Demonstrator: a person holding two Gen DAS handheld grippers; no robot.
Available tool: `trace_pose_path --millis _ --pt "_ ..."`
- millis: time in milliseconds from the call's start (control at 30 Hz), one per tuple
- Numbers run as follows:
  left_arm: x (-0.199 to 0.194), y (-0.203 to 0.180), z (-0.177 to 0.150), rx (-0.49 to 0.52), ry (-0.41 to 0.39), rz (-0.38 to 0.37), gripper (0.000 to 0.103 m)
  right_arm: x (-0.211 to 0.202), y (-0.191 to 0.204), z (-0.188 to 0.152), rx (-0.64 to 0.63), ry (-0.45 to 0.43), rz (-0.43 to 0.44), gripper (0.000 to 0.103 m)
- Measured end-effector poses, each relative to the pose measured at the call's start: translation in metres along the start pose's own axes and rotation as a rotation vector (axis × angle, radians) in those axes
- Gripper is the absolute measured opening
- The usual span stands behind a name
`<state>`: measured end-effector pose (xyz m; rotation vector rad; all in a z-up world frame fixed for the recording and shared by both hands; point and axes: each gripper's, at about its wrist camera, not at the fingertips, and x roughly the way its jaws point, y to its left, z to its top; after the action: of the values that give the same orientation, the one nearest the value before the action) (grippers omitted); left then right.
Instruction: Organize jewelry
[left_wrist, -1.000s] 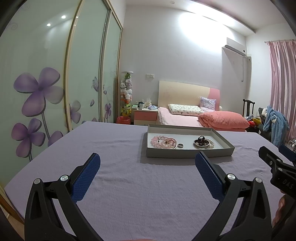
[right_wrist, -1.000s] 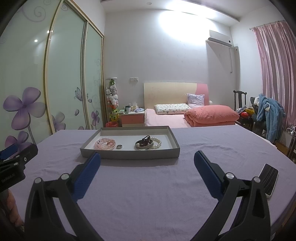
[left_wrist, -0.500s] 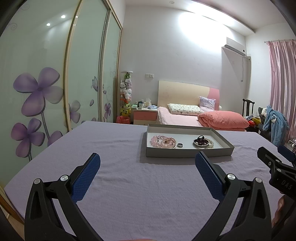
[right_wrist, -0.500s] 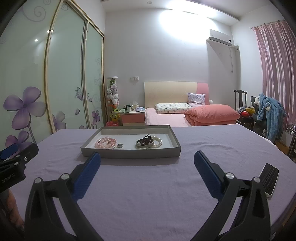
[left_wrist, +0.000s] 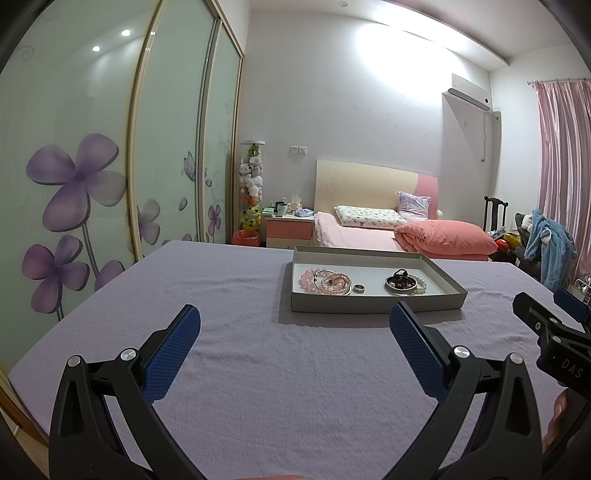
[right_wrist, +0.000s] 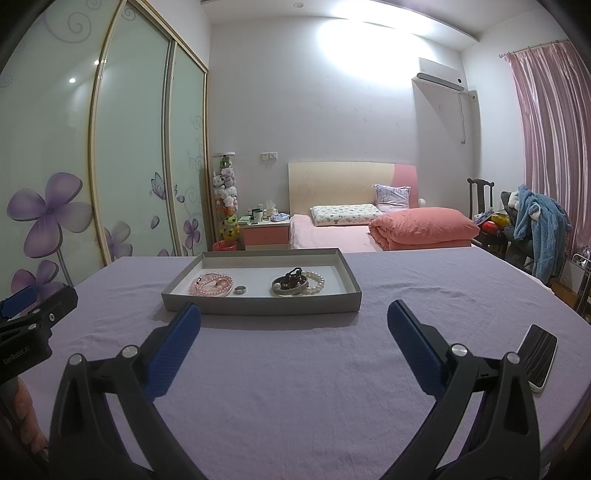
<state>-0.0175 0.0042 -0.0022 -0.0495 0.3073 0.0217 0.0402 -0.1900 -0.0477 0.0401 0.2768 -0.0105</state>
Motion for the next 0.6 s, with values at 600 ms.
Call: trace_pose_path --millis 600 --pt "-0.003 -0.0038 -0.0004 0.007 -0.003 -0.001 0.101 -0.0002 0.0022 0.0 0.0 0.0 0.001 0.099"
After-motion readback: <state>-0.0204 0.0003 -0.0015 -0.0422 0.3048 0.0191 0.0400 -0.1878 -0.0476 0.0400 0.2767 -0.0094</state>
